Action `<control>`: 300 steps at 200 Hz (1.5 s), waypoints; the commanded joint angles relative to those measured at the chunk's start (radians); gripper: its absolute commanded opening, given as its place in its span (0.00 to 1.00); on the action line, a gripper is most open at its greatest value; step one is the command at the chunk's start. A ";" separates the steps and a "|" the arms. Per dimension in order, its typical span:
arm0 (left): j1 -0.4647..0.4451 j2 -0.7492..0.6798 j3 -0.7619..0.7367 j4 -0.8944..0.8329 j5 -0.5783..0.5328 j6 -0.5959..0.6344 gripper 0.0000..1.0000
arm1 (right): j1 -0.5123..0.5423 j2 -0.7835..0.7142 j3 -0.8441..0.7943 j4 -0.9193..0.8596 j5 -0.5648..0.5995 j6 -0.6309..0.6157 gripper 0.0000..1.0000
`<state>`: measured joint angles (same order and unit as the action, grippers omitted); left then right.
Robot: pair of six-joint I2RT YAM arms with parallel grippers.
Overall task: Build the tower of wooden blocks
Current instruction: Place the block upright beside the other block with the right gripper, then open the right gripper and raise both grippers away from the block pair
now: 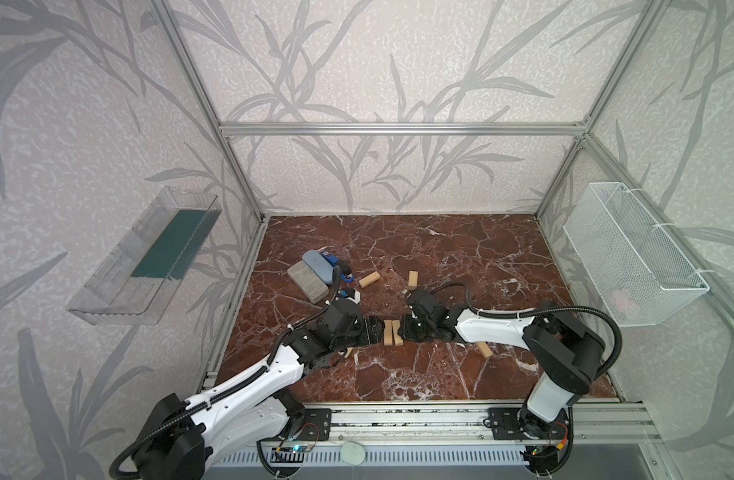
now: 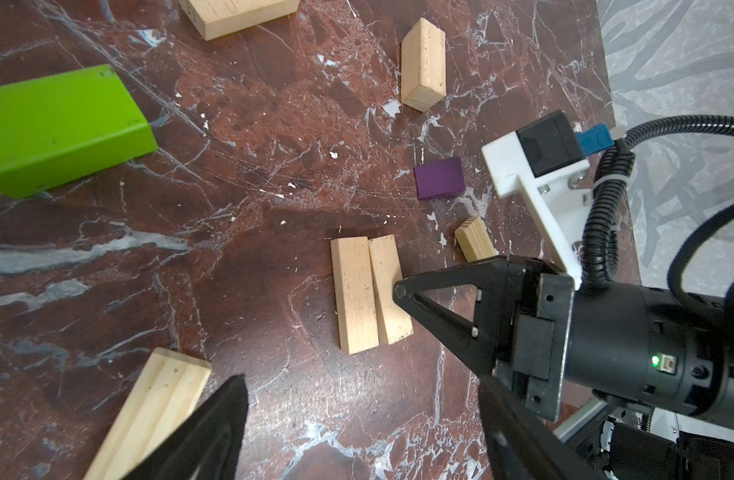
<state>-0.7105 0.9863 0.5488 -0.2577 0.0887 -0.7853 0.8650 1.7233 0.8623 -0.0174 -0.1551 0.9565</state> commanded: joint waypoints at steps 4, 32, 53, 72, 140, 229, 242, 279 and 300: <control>0.006 0.003 0.010 -0.004 0.001 0.011 0.85 | 0.004 -0.011 -0.014 0.012 0.035 0.025 0.16; 0.006 0.000 0.010 -0.005 -0.002 0.012 0.85 | 0.009 -0.005 -0.020 0.031 0.035 0.045 0.15; 0.006 0.000 0.010 -0.006 -0.003 0.012 0.85 | 0.013 -0.010 -0.019 0.031 0.045 0.050 0.15; 0.006 0.000 0.010 -0.007 -0.004 0.012 0.85 | 0.018 -0.011 -0.017 0.031 0.047 0.054 0.15; 0.006 -0.001 0.009 -0.014 -0.005 0.017 0.85 | 0.034 -0.061 -0.019 0.044 0.074 0.076 0.14; 0.006 -0.006 0.007 -0.011 0.001 0.012 0.85 | 0.005 -0.078 -0.034 0.028 0.045 0.044 0.20; 0.006 -0.006 0.008 -0.014 -0.001 0.015 0.85 | -0.004 -0.069 -0.029 0.038 0.018 0.031 0.21; 0.008 -0.017 0.031 -0.058 -0.034 0.054 0.85 | -0.016 -0.101 -0.016 0.008 0.021 -0.058 0.23; 0.011 -0.006 0.082 -0.111 -0.054 0.120 0.85 | -0.021 -0.142 -0.015 -0.025 0.028 -0.114 0.28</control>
<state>-0.7063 0.9836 0.5575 -0.2981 0.0750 -0.7486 0.8494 1.6463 0.8379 0.0086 -0.1261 0.9314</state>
